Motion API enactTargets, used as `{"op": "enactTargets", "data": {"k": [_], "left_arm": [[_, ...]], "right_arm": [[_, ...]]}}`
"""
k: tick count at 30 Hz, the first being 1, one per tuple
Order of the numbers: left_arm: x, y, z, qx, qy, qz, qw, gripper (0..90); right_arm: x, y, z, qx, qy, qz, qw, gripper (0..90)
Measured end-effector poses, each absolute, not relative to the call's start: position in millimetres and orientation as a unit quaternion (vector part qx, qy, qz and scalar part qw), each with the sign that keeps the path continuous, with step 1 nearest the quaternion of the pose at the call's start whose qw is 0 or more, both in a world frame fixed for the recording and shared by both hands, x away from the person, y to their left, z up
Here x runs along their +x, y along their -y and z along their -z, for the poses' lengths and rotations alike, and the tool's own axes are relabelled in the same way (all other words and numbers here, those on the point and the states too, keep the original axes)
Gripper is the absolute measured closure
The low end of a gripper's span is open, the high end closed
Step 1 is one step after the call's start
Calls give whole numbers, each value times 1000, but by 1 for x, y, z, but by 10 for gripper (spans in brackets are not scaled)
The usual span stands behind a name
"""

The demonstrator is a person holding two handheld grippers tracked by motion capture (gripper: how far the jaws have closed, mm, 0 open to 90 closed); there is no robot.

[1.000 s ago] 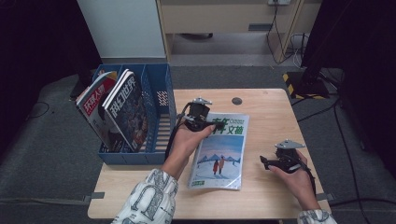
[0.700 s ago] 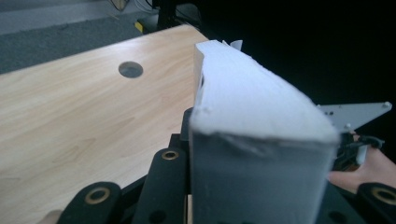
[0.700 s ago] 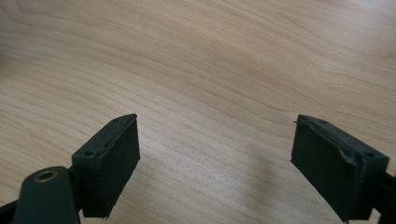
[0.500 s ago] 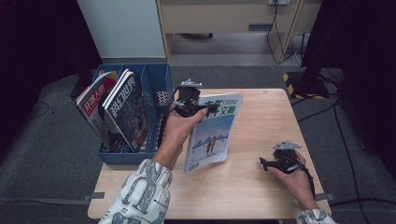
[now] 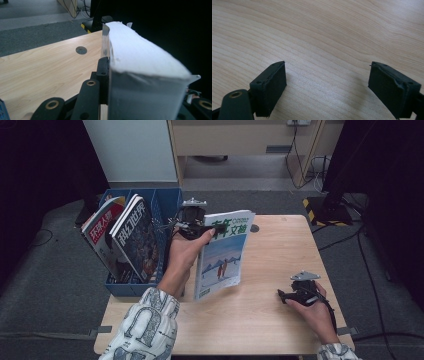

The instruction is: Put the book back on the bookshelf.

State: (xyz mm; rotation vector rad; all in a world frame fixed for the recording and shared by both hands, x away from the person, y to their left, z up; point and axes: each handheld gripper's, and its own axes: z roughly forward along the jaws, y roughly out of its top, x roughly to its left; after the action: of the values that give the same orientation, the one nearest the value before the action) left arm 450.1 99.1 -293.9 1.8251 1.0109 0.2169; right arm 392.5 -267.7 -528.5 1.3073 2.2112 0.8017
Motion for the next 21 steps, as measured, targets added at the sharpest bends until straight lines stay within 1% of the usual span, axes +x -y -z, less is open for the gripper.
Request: {"op": "enactTargets", "data": {"k": [6,7,8,15,21], "left_arm": [[449,-106,290,749,-422,-94,503,735],[449,-107,289,748,-422,-95,503,735],[449,-108,288,748,-422,-96,503,735],[447,-116,281,741,-427,-102,509,735],[445,-121,274,738,-427,-107,511,735]], "right_arm": [[393,266,529,474,-798,-293,228,135],[394,266,531,477,-795,-295,232,107],[394,266,531,477,-795,-295,232,107],[396,268,535,490,-784,-312,220,76],[397,268,538,503,-773,-327,208,69]]}}
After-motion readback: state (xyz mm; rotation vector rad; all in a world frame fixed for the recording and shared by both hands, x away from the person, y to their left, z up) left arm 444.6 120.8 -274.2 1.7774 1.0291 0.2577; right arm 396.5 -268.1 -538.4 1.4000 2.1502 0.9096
